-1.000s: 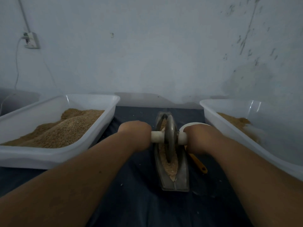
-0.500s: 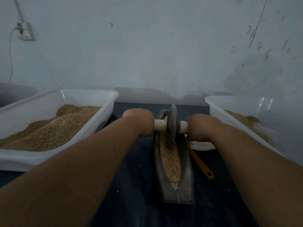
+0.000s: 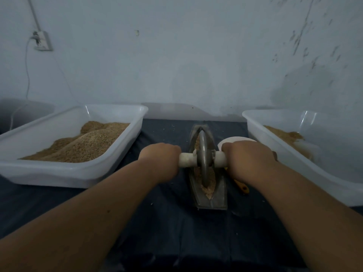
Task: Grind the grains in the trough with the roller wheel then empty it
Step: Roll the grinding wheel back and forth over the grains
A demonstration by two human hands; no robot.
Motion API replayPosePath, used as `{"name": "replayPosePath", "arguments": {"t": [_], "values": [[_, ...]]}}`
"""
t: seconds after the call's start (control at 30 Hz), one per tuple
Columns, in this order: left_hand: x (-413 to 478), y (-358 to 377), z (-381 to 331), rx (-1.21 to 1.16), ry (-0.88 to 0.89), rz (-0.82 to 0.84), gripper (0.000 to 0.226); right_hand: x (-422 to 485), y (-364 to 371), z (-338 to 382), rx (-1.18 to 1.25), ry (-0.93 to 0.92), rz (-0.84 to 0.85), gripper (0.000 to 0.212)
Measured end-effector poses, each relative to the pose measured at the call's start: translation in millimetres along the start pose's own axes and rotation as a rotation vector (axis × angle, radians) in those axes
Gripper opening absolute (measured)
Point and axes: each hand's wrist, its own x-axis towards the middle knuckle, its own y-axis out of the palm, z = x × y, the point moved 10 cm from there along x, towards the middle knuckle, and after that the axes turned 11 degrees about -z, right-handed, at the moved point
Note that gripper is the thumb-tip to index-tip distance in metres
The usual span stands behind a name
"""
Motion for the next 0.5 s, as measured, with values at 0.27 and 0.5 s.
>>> {"name": "replayPosePath", "arguments": {"t": [0.27, 0.5], "values": [[30.9, 7.0, -1.6, 0.048, 0.026, 0.069, 0.016, 28.1, 28.2, -8.1, 0.082, -0.015, 0.176, 0.023], [88.5, 24.9, 10.0, 0.013, -0.019, 0.137, 0.022, 80.4, 45.4, -15.2, 0.063, -0.021, 0.161, 0.024]]}}
